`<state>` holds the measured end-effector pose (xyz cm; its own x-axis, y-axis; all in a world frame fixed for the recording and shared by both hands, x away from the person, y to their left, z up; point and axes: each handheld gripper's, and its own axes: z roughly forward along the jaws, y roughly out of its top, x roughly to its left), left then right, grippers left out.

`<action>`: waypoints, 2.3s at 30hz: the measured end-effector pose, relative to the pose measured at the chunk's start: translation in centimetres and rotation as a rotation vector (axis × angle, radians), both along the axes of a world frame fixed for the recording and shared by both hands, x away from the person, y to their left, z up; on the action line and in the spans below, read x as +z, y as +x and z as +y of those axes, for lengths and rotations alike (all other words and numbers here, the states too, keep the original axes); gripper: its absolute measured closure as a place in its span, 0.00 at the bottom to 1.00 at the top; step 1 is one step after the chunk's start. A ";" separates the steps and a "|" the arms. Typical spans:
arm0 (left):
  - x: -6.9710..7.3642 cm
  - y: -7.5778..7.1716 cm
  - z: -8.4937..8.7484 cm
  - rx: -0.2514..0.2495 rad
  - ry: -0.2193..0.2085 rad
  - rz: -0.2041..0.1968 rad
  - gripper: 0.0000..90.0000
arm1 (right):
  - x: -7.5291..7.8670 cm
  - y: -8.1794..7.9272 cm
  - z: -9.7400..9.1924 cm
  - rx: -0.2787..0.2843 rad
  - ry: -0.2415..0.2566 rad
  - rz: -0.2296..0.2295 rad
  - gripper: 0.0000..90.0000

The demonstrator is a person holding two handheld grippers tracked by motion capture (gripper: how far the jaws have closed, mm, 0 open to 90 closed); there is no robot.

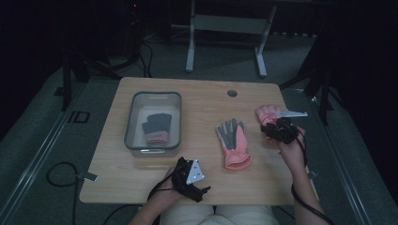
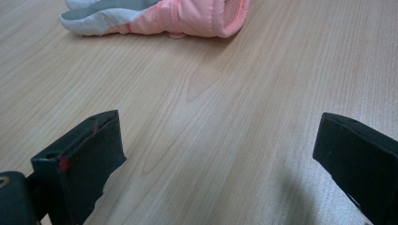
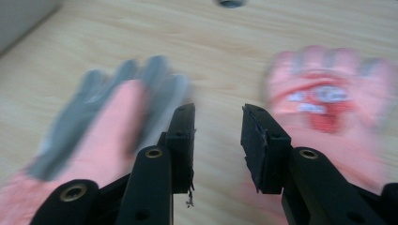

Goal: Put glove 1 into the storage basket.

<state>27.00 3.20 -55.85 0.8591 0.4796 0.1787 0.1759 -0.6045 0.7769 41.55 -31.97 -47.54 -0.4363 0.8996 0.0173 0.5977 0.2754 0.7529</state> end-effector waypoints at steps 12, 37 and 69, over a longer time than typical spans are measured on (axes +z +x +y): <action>-0.2 0.1 0.1 0.010 -0.009 0.005 0.02 | 0.0 3.8 -5.6 -0.126 -0.057 -0.010 0.66; -0.3 0.3 0.1 0.007 -0.007 0.008 0.02 | -3.3 9.1 -5.2 -0.169 -0.088 0.106 0.60; -0.4 0.5 0.1 0.008 -0.009 0.012 0.02 | 1.4 4.7 -3.4 -0.104 -0.079 0.043 0.95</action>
